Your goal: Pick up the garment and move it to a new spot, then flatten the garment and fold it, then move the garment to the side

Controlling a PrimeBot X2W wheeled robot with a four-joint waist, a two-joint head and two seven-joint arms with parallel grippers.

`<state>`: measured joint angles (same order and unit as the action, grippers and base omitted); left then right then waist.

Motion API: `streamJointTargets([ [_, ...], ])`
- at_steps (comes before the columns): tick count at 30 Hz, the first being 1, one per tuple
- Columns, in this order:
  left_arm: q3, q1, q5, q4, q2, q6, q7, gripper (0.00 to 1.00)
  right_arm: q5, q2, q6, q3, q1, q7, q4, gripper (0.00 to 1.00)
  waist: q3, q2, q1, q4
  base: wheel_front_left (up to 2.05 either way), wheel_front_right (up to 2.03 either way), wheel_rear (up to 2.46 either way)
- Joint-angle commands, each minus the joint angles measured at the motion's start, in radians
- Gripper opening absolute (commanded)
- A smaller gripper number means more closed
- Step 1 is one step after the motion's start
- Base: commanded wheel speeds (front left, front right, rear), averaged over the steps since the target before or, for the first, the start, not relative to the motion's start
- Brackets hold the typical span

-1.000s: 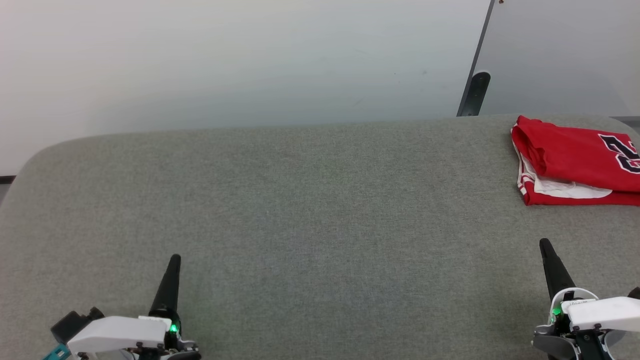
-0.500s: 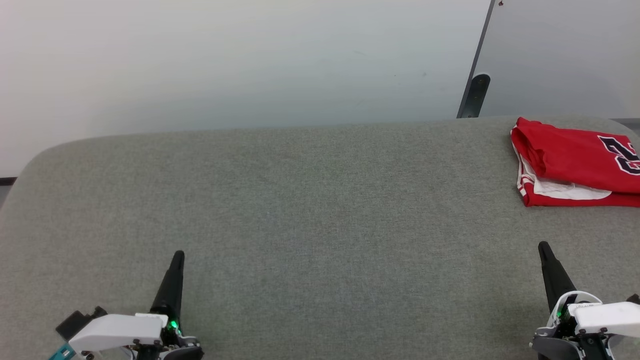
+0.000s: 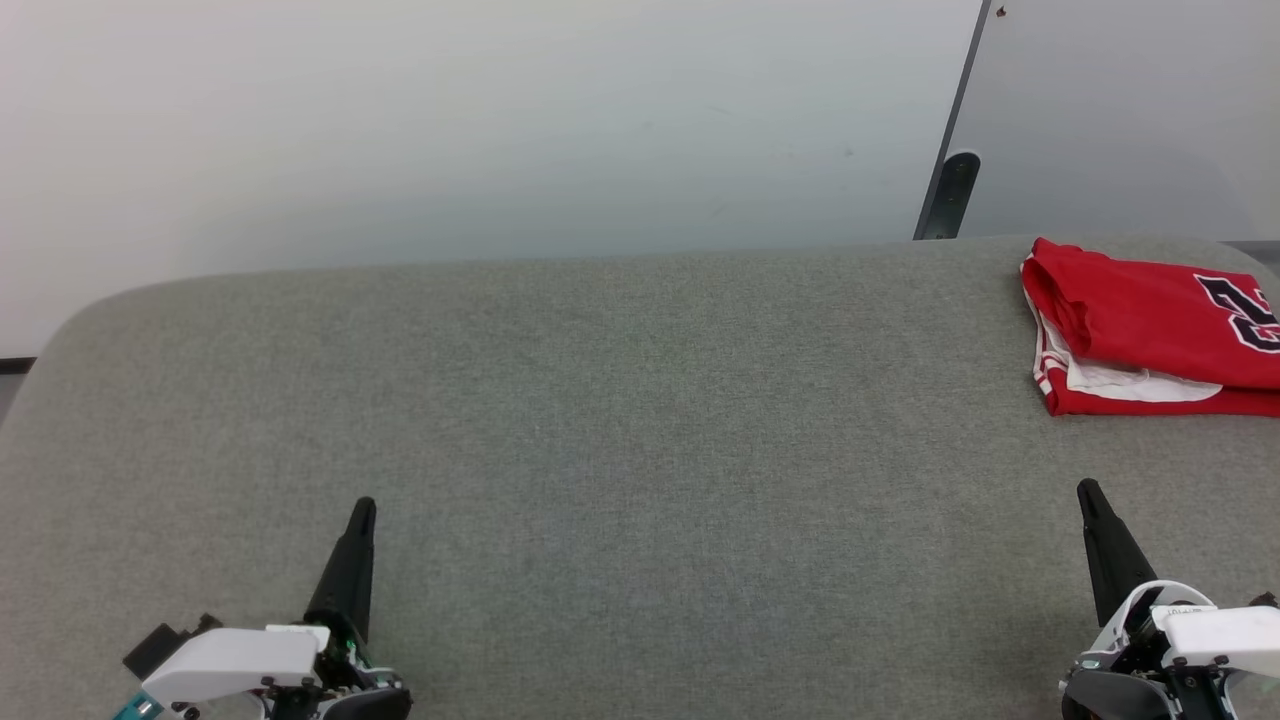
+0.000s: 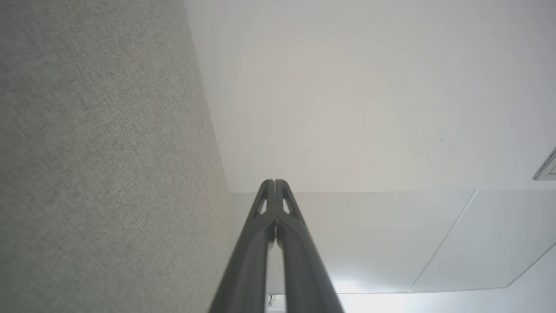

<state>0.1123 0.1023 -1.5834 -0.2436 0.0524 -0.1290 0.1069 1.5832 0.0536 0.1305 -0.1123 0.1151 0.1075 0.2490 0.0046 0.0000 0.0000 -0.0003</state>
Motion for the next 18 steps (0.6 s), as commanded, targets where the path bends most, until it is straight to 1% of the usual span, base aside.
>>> streamJointTargets([
  [1,0.003,0.010,-0.015,-0.002,-0.002,-0.003,0.006,0.00,0.013,-0.004,0.000,-0.002,-0.011,0.005,-0.006,0.00,0.000,0.0000,0.0000,0.000,0.00,0.00,0.00],
  [5,0.003,0.011,-0.031,-0.003,-0.004,-0.003,0.011,0.00,0.034,-0.006,0.000,-0.003,-0.012,0.010,-0.007,0.00,-0.001,0.0000,0.0000,0.000,0.00,0.00,0.00],
  [18,0.003,0.011,-0.031,-0.002,-0.003,-0.003,0.010,0.00,0.032,-0.006,0.000,-0.003,-0.012,0.010,-0.007,0.00,-0.001,0.0000,0.0000,0.000,0.00,0.00,0.00],
])
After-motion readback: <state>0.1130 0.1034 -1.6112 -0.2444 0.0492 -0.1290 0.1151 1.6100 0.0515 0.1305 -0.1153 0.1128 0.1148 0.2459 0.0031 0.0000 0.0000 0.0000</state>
